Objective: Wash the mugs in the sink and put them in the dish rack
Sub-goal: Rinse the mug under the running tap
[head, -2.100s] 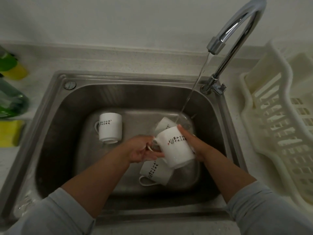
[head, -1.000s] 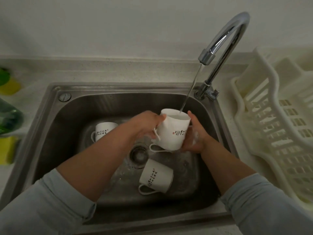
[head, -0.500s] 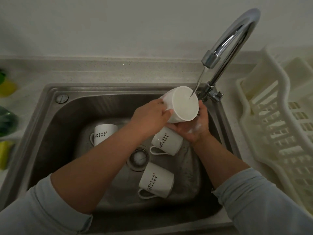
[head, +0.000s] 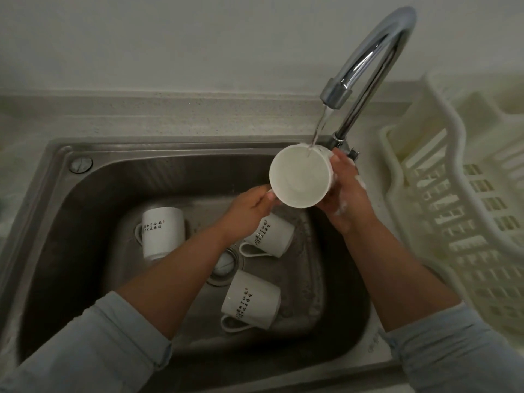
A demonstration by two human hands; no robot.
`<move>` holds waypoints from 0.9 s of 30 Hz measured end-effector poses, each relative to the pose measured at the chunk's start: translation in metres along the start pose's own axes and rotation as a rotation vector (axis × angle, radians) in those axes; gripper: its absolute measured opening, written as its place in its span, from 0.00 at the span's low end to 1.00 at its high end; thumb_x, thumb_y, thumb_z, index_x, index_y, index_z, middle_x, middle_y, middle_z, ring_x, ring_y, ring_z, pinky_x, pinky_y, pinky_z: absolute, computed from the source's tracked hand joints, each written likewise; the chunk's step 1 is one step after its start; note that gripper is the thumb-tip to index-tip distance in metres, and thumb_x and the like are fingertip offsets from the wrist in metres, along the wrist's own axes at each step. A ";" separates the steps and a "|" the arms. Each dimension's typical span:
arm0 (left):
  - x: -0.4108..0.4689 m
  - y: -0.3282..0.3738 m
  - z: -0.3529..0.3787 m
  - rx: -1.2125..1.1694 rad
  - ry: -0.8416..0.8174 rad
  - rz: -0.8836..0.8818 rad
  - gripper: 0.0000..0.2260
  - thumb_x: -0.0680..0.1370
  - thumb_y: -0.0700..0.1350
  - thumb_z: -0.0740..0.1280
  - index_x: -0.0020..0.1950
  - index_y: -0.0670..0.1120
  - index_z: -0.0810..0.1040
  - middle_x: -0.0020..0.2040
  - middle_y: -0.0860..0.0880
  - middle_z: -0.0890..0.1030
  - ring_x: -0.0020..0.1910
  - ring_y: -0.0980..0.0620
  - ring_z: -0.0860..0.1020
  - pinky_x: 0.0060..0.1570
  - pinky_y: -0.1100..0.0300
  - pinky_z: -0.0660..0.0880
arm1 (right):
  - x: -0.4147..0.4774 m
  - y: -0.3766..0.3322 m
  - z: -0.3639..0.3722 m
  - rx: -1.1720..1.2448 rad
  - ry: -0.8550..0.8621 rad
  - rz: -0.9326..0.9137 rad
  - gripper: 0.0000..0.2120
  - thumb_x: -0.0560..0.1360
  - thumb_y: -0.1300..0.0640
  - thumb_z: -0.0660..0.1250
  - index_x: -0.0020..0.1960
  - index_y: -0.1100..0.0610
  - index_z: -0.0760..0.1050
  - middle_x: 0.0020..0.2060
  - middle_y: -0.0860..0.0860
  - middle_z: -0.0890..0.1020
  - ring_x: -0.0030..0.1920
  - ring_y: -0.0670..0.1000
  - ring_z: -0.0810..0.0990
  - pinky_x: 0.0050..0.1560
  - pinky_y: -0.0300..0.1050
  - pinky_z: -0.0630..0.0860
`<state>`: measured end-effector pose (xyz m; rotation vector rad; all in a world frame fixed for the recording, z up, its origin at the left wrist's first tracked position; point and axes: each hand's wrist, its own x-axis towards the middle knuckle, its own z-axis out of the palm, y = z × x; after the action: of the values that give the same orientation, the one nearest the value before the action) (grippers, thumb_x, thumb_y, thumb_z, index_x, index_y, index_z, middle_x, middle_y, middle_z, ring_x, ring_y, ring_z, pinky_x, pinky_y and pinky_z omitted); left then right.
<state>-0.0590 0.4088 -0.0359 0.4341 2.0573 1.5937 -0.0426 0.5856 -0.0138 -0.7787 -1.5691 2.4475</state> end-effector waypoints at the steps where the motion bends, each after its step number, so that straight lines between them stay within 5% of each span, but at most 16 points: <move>1: 0.001 0.000 0.004 -0.068 -0.012 -0.032 0.10 0.82 0.43 0.54 0.55 0.54 0.73 0.51 0.55 0.77 0.52 0.60 0.76 0.56 0.61 0.72 | -0.004 -0.003 -0.001 -0.021 0.037 -0.007 0.15 0.77 0.51 0.63 0.63 0.49 0.69 0.59 0.52 0.76 0.56 0.54 0.77 0.41 0.52 0.81; 4: 0.005 -0.003 0.012 -0.156 -0.023 -0.087 0.09 0.82 0.44 0.55 0.51 0.54 0.73 0.52 0.50 0.77 0.54 0.54 0.75 0.59 0.56 0.71 | -0.011 -0.004 -0.008 -0.138 0.123 -0.005 0.15 0.76 0.47 0.63 0.62 0.45 0.69 0.57 0.49 0.76 0.56 0.53 0.77 0.45 0.54 0.80; 7: 0.004 -0.004 0.017 -0.229 -0.066 -0.115 0.10 0.82 0.44 0.54 0.59 0.49 0.72 0.53 0.51 0.76 0.56 0.56 0.74 0.60 0.59 0.71 | -0.015 -0.004 -0.015 -0.339 0.175 0.003 0.14 0.73 0.41 0.63 0.58 0.43 0.72 0.51 0.46 0.77 0.57 0.53 0.76 0.55 0.58 0.76; 10: 0.001 -0.004 0.017 -0.258 -0.064 -0.130 0.09 0.82 0.44 0.54 0.53 0.47 0.74 0.44 0.52 0.75 0.49 0.55 0.75 0.57 0.58 0.75 | -0.017 -0.003 -0.022 -0.430 0.208 0.124 0.11 0.75 0.38 0.60 0.54 0.43 0.70 0.50 0.47 0.76 0.56 0.53 0.74 0.57 0.57 0.75; 15: -0.012 0.002 0.005 -0.200 -0.072 -0.187 0.10 0.81 0.47 0.57 0.44 0.49 0.75 0.42 0.52 0.76 0.52 0.50 0.78 0.48 0.54 0.78 | -0.026 0.012 -0.032 -0.345 0.086 0.448 0.30 0.70 0.28 0.55 0.65 0.44 0.67 0.58 0.53 0.75 0.57 0.58 0.75 0.51 0.60 0.76; 19: -0.028 0.006 -0.007 -0.049 -0.024 -0.202 0.10 0.81 0.46 0.58 0.52 0.45 0.77 0.46 0.50 0.77 0.50 0.52 0.77 0.49 0.58 0.78 | -0.038 0.038 -0.027 -0.144 -0.141 0.554 0.34 0.65 0.31 0.59 0.67 0.46 0.67 0.62 0.54 0.74 0.60 0.60 0.74 0.52 0.62 0.77; 23: -0.023 0.013 -0.020 0.022 0.073 -0.183 0.13 0.81 0.46 0.58 0.60 0.44 0.78 0.54 0.43 0.80 0.53 0.44 0.79 0.57 0.48 0.76 | -0.029 0.049 -0.006 -0.015 -0.146 0.545 0.31 0.70 0.38 0.61 0.70 0.49 0.65 0.67 0.59 0.70 0.63 0.62 0.71 0.45 0.57 0.77; 27: -0.012 0.020 -0.016 0.079 0.103 -0.148 0.10 0.79 0.47 0.61 0.50 0.44 0.80 0.49 0.38 0.81 0.47 0.44 0.78 0.57 0.42 0.74 | -0.014 0.038 -0.003 -0.020 -0.111 0.517 0.31 0.69 0.37 0.60 0.67 0.50 0.68 0.66 0.59 0.70 0.63 0.62 0.71 0.44 0.54 0.76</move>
<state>-0.0590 0.3947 -0.0115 0.2252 2.1802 1.4799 -0.0230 0.5652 -0.0433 -1.2007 -1.5879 2.8702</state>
